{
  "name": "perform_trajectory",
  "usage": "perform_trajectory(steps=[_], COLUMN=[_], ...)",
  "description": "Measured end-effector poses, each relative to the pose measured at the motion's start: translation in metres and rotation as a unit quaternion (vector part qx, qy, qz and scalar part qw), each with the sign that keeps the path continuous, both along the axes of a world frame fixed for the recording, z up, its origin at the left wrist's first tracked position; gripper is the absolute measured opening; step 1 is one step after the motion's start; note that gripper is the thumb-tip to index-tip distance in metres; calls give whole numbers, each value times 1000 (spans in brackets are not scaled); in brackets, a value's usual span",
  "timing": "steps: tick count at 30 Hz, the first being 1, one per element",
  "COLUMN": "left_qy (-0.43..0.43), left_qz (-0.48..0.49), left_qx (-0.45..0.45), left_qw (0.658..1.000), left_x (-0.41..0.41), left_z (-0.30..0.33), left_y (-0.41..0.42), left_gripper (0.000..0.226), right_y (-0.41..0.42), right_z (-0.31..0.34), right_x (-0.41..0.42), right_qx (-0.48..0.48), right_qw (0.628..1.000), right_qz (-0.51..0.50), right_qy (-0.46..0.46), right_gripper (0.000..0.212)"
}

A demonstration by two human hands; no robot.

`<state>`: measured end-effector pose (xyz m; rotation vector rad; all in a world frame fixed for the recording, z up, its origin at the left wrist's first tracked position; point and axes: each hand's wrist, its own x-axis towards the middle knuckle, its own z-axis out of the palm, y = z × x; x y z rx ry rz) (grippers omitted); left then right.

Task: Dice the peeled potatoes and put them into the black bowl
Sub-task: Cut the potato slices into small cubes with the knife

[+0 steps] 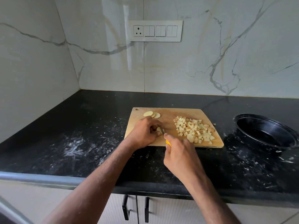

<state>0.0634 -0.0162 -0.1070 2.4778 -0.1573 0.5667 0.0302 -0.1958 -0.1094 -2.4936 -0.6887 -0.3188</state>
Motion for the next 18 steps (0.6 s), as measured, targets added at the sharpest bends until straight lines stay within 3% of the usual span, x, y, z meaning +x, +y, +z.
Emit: perform_trajectory(steps=[14,18], left_qy=[14,14], left_qz=[3,9], left_qx=[-1,-33], left_qw=[1000,999], left_x=[-3,-5], left_z=[1,1], left_y=[0,-1], left_gripper=[25,30], right_y=[-42,-46], right_z=[3,5], right_x=[-41,-42], right_qx=[12,93], right_qw=[1000,995], right_qz=[2,-33], right_qy=[2,-20], right_gripper=[44,37])
